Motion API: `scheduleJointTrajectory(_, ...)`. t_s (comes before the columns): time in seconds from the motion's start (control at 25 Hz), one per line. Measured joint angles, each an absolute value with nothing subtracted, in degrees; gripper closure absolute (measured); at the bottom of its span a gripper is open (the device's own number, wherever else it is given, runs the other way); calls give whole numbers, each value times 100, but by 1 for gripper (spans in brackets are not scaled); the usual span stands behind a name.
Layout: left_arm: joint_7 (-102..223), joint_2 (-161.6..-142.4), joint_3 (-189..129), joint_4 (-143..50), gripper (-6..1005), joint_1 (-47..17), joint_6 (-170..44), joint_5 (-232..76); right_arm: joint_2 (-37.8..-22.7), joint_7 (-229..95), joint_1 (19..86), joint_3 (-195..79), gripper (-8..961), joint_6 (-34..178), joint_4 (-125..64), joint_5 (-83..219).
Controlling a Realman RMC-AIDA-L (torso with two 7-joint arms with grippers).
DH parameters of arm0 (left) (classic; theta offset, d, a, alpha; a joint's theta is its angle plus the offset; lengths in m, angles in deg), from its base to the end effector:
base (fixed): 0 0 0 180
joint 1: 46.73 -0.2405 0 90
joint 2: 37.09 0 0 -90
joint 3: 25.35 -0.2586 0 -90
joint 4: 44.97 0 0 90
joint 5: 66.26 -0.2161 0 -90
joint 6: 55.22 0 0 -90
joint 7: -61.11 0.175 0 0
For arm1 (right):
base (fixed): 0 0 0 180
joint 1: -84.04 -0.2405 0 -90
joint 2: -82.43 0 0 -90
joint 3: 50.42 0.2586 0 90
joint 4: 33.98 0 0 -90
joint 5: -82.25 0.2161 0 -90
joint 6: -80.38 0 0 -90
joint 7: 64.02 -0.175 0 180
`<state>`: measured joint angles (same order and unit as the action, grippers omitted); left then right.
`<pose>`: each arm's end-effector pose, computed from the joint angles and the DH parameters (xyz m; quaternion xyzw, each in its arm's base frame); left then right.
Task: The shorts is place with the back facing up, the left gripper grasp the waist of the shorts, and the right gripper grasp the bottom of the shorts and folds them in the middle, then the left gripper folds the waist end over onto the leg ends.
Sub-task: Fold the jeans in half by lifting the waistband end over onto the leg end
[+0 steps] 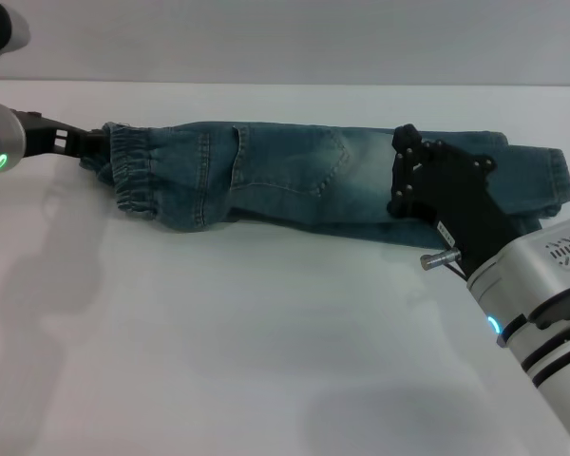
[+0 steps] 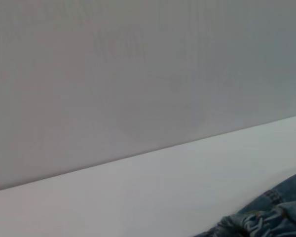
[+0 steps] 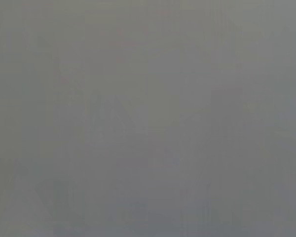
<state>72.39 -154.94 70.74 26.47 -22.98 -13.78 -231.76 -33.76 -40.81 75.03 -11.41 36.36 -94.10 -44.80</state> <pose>-0.2670 0.4397 0.0204 -0.7808 -0.3702 0.0356 0.5020 0.1931 0.3192 -0.0981 -0.7667 0.2113 0.3257 0.5114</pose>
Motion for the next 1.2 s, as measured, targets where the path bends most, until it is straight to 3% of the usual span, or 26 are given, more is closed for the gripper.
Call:
scheduleJointTrajectory(0.44,7546,-15494,7164,1665,158,-1810,-1683,-23183,-3393,-4082,7568,-1139,954,3688,-9482,-4478)
scheduleJointTrajectory(1.2,7744,-15477,7139,1404,161,-1667,-1417,-23185,-3410,-4082,7572,-1131,954,3712,-9489,-4459)
